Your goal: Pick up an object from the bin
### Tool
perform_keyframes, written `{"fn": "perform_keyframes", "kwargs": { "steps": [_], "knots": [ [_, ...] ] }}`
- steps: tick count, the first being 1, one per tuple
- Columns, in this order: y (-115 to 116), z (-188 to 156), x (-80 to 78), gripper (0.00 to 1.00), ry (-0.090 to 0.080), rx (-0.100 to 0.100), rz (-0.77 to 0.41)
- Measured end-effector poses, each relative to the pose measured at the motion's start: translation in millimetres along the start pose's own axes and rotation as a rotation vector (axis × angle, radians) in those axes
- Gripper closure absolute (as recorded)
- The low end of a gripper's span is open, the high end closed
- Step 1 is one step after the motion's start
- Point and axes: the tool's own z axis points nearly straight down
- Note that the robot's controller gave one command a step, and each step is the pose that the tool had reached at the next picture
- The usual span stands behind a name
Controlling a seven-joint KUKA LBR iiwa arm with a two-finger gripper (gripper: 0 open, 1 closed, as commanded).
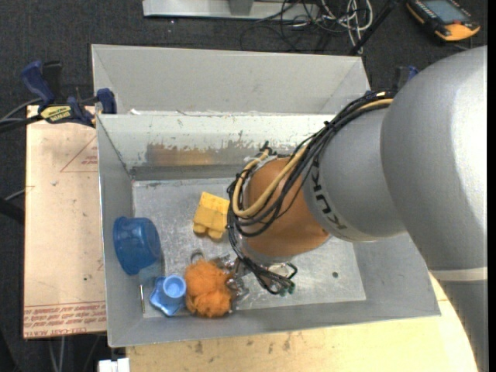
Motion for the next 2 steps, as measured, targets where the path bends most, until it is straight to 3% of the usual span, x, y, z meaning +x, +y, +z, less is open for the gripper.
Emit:
{"fn": "perform_keyframes", "kwargs": {
  "steps": [1, 2],
  "knots": [
    [5.8, 0.2, -8.7, 1.00, 0.003, 0.001, -0.170],
    [3.5, -147.5, -11.8, 1.00, 0.002, -0.001, -0.080]
  ]
}}
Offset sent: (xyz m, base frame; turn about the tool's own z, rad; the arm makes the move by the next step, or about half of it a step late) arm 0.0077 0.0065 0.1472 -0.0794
